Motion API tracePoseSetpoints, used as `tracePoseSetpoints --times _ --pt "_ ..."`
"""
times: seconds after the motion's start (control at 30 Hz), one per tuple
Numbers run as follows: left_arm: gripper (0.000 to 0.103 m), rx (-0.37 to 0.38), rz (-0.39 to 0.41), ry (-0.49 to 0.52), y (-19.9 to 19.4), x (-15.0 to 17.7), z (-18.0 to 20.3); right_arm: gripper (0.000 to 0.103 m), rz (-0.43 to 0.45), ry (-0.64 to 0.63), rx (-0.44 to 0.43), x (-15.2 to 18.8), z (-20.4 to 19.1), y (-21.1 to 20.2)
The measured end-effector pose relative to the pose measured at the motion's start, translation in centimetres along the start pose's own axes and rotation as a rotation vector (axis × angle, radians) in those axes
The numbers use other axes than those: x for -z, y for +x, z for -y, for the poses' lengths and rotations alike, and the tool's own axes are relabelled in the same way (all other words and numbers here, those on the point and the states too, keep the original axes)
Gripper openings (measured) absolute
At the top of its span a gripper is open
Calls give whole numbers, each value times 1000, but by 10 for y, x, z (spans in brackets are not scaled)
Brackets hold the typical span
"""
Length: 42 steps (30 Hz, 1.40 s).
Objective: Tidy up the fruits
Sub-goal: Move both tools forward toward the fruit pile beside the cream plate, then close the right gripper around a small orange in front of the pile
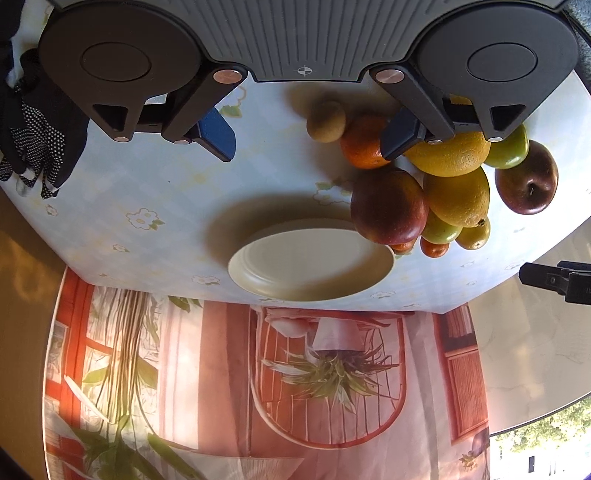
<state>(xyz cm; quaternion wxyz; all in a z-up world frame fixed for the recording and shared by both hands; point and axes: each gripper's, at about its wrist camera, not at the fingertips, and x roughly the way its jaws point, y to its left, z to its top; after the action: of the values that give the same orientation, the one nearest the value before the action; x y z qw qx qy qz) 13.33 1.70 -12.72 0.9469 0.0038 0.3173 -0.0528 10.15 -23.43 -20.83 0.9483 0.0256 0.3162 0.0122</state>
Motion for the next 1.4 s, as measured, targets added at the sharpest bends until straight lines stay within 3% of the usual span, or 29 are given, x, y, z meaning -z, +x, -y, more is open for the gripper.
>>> tracePoseSetpoints --times 0.33,0.5,0.67,0.77,1.0,1.23,1.4 --pt "96 -11 15 -1 -3 4 2 64 4 -38 -47 2 -9 -1" --pt "95 -8 15 -14 -3 4 0 56 -53 -219 -82 -9 -23 7" --pt "95 3 19 -17 -3 6 1 53 -146 -313 -199 -32 -18 18" --pt "94 0 17 -14 -3 5 1 44 -210 -329 -281 -45 -15 26" --pt "94 -6 22 -3 -5 5 2 34 -319 -205 -412 -57 0 42" --pt "93 -6 8 -24 -3 6 -2 32 -266 -172 -375 -52 0 34" --pt "93 -13 0 -23 -1 6 -1 32 -137 -148 -259 -44 3 31"
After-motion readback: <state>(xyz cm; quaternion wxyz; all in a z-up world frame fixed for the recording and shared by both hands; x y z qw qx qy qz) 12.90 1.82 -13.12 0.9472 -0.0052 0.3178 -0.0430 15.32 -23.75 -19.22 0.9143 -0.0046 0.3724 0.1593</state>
